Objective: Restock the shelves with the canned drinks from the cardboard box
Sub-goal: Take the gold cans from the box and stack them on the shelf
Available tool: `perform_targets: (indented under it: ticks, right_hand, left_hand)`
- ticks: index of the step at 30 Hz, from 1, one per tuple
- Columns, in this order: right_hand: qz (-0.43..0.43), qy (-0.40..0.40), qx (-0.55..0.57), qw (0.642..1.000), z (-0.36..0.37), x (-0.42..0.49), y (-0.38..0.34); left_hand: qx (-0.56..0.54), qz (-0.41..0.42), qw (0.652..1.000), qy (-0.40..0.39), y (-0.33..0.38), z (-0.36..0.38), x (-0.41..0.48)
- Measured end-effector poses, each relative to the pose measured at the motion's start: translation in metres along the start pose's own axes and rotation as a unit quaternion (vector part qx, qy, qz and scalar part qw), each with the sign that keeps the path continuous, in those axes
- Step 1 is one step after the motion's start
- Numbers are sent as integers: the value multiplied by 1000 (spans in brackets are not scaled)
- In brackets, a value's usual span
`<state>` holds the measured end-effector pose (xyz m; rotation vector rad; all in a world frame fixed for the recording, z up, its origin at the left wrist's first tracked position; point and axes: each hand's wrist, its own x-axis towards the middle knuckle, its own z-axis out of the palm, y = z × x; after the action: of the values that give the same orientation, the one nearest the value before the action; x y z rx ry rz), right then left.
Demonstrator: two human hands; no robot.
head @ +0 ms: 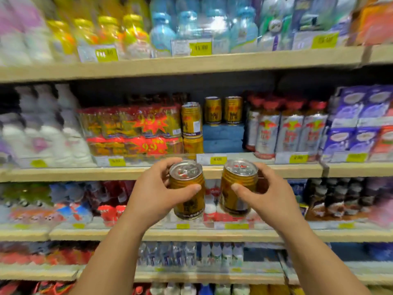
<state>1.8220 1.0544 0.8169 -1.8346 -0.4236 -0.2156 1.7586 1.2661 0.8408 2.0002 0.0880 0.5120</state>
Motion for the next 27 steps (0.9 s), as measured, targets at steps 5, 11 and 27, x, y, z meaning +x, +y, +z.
perform_targets:
  ticks: [5,11,27]
  right_hand:
    - [-12,22,-1,1000,11,11,-20]
    - [-28,41,-2,999,24,25,-26]
    - [6,6,-62,998,37,193,5]
  left_hand:
    - [3,16,1000,-6,6,-21,23]
    - [32,42,998,-27,5,-28,45]
    - [61,-6,998,27,-1,-10,64]
